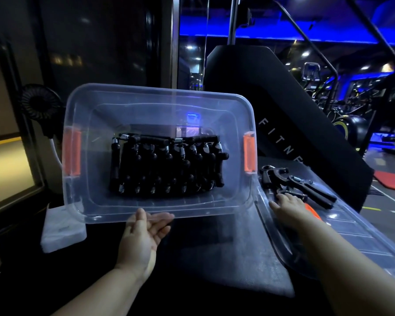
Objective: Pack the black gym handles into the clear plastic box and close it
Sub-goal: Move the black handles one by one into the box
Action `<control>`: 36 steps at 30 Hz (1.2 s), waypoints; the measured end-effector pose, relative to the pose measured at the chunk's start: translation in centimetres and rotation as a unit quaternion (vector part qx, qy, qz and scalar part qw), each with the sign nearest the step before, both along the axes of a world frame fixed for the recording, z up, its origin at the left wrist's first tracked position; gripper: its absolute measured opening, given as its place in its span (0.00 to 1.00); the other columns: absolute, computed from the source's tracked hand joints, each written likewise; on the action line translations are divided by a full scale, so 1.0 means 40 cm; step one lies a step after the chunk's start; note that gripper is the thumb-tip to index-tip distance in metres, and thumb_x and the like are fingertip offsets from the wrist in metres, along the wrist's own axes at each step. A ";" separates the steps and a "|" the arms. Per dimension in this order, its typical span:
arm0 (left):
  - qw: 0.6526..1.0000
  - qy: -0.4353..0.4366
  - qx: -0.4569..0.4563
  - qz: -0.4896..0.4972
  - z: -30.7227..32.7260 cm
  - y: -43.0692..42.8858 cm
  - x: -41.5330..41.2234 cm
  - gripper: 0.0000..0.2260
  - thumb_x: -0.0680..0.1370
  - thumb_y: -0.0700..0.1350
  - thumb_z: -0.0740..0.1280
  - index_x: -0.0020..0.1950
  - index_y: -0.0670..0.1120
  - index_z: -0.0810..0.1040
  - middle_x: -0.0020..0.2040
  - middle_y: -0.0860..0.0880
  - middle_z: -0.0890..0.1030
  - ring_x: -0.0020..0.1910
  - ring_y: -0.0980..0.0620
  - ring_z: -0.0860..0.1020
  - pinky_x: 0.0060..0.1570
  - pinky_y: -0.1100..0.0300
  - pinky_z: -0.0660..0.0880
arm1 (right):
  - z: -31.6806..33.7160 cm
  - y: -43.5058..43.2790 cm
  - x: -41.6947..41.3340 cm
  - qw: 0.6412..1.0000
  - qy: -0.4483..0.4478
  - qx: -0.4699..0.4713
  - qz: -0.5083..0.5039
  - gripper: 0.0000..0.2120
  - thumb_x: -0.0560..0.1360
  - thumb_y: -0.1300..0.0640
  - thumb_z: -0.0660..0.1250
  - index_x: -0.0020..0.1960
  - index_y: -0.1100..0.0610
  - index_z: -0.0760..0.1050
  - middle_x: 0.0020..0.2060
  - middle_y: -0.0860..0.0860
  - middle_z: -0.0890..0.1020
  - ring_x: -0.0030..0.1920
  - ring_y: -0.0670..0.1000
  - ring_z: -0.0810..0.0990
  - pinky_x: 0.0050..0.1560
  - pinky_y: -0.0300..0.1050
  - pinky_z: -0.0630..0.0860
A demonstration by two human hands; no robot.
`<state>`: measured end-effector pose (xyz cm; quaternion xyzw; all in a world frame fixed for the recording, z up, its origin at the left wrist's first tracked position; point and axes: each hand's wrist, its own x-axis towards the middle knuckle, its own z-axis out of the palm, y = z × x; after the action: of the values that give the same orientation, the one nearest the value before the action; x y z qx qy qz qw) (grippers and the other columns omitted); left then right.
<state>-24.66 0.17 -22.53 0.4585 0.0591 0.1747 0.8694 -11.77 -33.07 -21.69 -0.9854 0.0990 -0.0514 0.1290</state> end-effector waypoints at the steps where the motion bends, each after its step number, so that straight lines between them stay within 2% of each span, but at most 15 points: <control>1: 1.000 0.000 0.002 0.000 -0.001 0.000 0.001 0.15 0.83 0.50 0.50 0.42 0.46 0.69 0.36 0.44 0.84 0.40 0.49 0.84 0.45 0.54 0.75 | 0.001 0.002 -0.003 1.000 -0.004 0.006 -0.005 0.27 0.79 0.42 0.54 0.74 0.54 0.61 0.74 0.55 0.63 0.73 0.57 0.59 0.72 0.52 0.58; 8: 1.000 0.008 0.013 -0.002 -0.002 0.005 0.000 0.15 0.83 0.50 0.50 0.43 0.46 0.70 0.38 0.43 0.84 0.43 0.47 0.84 0.45 0.55 0.75 | 0.023 0.025 -0.028 0.998 -0.029 -0.005 -0.054 0.29 0.75 0.35 0.58 0.70 0.49 0.64 0.70 0.51 0.68 0.72 0.56 0.59 0.65 0.56 0.64; 15: 1.000 0.008 0.015 -0.003 0.003 0.005 -0.004 0.15 0.83 0.50 0.50 0.43 0.45 0.70 0.38 0.42 0.84 0.43 0.47 0.84 0.44 0.55 0.75 | 0.035 0.044 -0.058 0.994 -0.079 -0.029 -0.069 0.25 0.72 0.35 0.63 0.60 0.50 0.69 0.60 0.50 0.75 0.65 0.55 0.65 0.60 0.53 0.65; 17: 1.000 0.008 0.017 -0.002 0.004 0.005 -0.006 0.15 0.83 0.50 0.50 0.43 0.45 0.70 0.38 0.42 0.84 0.44 0.46 0.83 0.44 0.55 0.75 | 0.042 0.045 -0.070 0.994 -0.083 -0.029 -0.068 0.24 0.72 0.36 0.64 0.60 0.50 0.69 0.60 0.50 0.76 0.65 0.55 0.66 0.60 0.53 0.65; 20: 1.000 0.010 0.020 -0.003 0.003 0.006 -0.008 0.15 0.83 0.50 0.50 0.44 0.45 0.70 0.40 0.41 0.84 0.45 0.45 0.83 0.45 0.55 0.75 | 0.051 0.051 -0.089 0.996 -0.061 -0.049 -0.048 0.21 0.73 0.37 0.63 0.60 0.47 0.68 0.60 0.48 0.77 0.64 0.53 0.70 0.58 0.52 0.63; 25: 1.000 0.008 0.016 -0.003 -0.001 0.009 -0.005 0.14 0.83 0.51 0.51 0.45 0.45 0.70 0.40 0.41 0.84 0.45 0.46 0.83 0.44 0.55 0.75 | 0.054 0.044 -0.132 0.993 -0.062 -0.090 -0.038 0.17 0.74 0.36 0.61 0.55 0.47 0.69 0.54 0.46 0.79 0.58 0.52 0.75 0.52 0.50 0.62; 29: 1.000 0.006 0.021 -0.005 -0.004 0.010 -0.004 0.15 0.83 0.51 0.50 0.45 0.44 0.70 0.40 0.41 0.84 0.45 0.46 0.83 0.44 0.55 0.75 | 0.043 0.036 -0.172 0.992 -0.093 -0.076 -0.030 0.15 0.74 0.36 0.62 0.49 0.46 0.68 0.51 0.45 0.80 0.56 0.52 0.76 0.50 0.49 0.63; 33: 1.000 0.007 0.020 -0.005 -0.004 0.009 -0.005 0.15 0.83 0.51 0.50 0.45 0.44 0.70 0.39 0.42 0.84 0.45 0.46 0.83 0.45 0.55 0.75 | 0.036 0.029 -0.198 0.992 -0.110 -0.062 -0.018 0.15 0.73 0.35 0.63 0.48 0.45 0.67 0.50 0.46 0.80 0.56 0.53 0.76 0.50 0.48 0.65; 36: 1.000 0.007 0.017 -0.005 0.000 0.009 -0.006 0.16 0.83 0.51 0.50 0.43 0.45 0.70 0.38 0.42 0.84 0.46 0.45 0.83 0.45 0.54 0.75 | 0.037 0.023 -0.216 0.992 -0.124 -0.021 -0.008 0.15 0.70 0.37 0.67 0.46 0.45 0.69 0.46 0.48 0.80 0.51 0.53 0.77 0.48 0.46 0.67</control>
<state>-24.88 0.54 -22.53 0.4751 0.0604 0.1682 0.8616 -20.42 -32.13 -20.22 -0.9731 0.0886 -0.1760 0.1194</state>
